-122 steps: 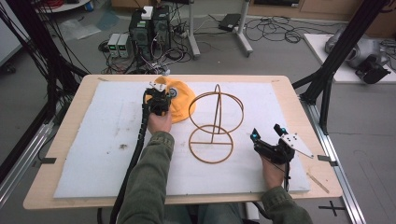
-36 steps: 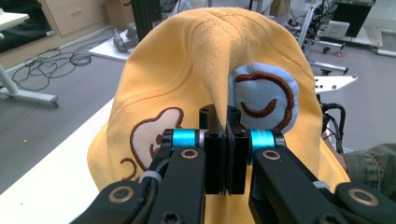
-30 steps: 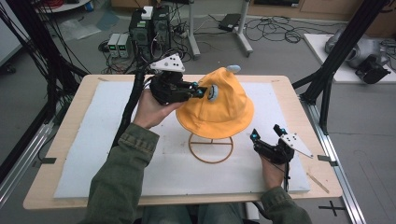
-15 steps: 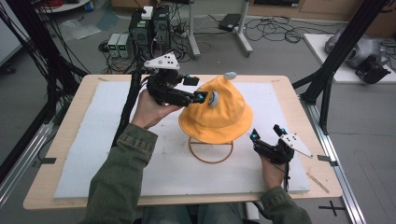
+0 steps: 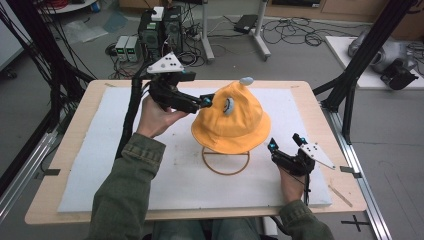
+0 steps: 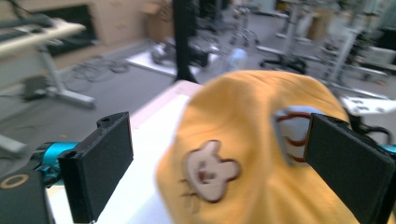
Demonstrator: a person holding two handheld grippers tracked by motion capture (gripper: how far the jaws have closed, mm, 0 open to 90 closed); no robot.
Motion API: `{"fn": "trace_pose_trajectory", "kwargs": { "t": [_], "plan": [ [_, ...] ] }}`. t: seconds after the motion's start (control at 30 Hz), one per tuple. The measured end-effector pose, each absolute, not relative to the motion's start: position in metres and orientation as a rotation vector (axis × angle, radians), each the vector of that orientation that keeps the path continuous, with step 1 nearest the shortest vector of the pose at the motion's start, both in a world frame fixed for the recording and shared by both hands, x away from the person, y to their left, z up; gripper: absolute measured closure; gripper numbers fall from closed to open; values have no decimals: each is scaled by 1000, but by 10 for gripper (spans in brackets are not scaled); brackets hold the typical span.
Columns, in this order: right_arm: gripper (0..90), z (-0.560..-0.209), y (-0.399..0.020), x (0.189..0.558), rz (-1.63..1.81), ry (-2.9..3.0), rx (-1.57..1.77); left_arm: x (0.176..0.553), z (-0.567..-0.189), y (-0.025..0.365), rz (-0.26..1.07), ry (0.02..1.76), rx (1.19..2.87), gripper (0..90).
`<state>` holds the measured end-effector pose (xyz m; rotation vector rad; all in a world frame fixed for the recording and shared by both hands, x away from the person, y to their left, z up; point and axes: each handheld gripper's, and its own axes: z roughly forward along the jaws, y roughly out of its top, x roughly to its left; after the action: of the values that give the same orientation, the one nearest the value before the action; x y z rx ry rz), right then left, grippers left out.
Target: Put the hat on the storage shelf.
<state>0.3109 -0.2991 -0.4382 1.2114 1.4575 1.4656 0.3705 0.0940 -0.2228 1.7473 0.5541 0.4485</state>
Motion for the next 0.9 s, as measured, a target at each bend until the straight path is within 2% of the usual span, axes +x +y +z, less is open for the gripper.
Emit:
{"fn": "trace_pose_trajectory", "kwargs": {
  "t": [0.03, 0.07, 0.13, 0.17, 0.23, 0.3, 0.33, 0.37, 0.47, 0.53, 0.57, 0.77, 0.87, 0.9],
  "plan": [
    [93, -438, -299, 311, 1465, 1458, 1211, 366, -221, 110, 534, 589, 1661, 86],
    [92, -438, -299, 311, 1465, 1457, 1211, 366, -221, 110, 534, 589, 1661, 86],
    [92, -438, -299, 311, 1465, 1456, 1209, 356, -220, 136, 648, 653, 1534, 86],
    [92, -438, -299, 311, 1465, 1455, 1214, 356, -220, 136, 648, 653, 1534, 86],
    [92, -438, -299, 311, 1465, 1456, 1214, 350, -219, 150, 715, 694, 1479, 88],
    [92, -438, -299, 311, 1462, 1452, 1211, 339, -221, 174, 842, 781, 1414, 88],
    [92, -438, -299, 311, 1461, 1453, 1212, 339, -221, 174, 842, 781, 1414, 88],
    [92, -438, -299, 311, 1462, 1450, 1212, 329, -226, 186, 963, 825, 1374, 88],
    [92, -438, -300, 311, 1456, 1447, 1215, 320, -234, 196, 1055, 879, 1322, 88],
    [92, -438, -300, 310, 1452, 1442, 1217, 307, -254, 209, 1151, 962, 1241, 88],
    [92, -438, -300, 310, 1452, 1442, 1217, 307, -254, 209, 1151, 962, 1241, 88],
    [92, -437, -299, 309, 1445, 1429, 1212, 288, -312, 225, 1236, 1106, 1096, 95],
    [92, -437, -300, 308, 1439, 1417, 1203, 284, -347, 224, 1277, 1154, 1119, 95],
    [92, -437, -299, 308, 1437, 1414, 1204, 284, -347, 224, 1277, 1154, 1119, 98]
  ]
}}
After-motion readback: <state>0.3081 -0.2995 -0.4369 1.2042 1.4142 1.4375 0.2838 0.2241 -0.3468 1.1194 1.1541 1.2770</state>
